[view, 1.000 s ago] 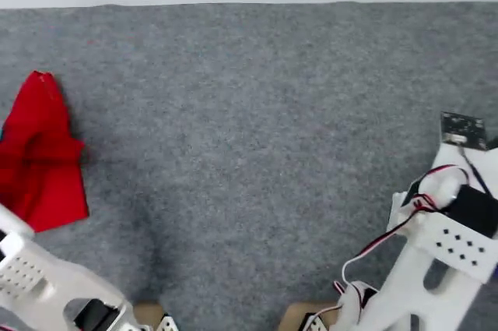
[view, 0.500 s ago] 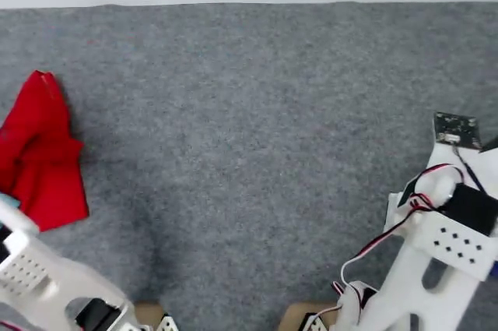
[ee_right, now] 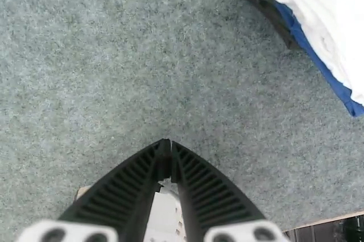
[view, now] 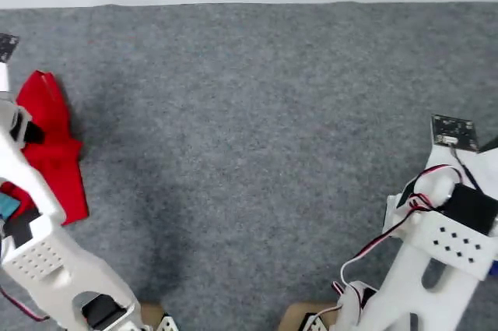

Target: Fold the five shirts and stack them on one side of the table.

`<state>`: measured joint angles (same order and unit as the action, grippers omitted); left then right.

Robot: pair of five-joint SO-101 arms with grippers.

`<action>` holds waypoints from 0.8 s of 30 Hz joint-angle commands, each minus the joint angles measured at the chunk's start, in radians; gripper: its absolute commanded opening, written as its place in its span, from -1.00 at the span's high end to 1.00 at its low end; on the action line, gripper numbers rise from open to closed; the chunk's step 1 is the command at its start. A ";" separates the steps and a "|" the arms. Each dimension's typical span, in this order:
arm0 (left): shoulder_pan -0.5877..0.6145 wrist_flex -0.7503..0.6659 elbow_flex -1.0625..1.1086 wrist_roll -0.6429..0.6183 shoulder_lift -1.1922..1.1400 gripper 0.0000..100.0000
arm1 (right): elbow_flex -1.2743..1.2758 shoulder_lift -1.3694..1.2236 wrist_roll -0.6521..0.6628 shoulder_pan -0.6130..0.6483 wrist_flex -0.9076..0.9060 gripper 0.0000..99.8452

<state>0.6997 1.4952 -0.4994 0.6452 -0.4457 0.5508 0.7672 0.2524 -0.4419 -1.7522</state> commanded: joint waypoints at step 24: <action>-0.044 -0.252 0.048 0.009 -0.190 0.99 | -0.008 0.016 0.006 0.008 -0.028 0.98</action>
<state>0.6720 1.1745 -0.3951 0.6498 -0.7142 0.5508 0.7672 0.2524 -0.4419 -1.7522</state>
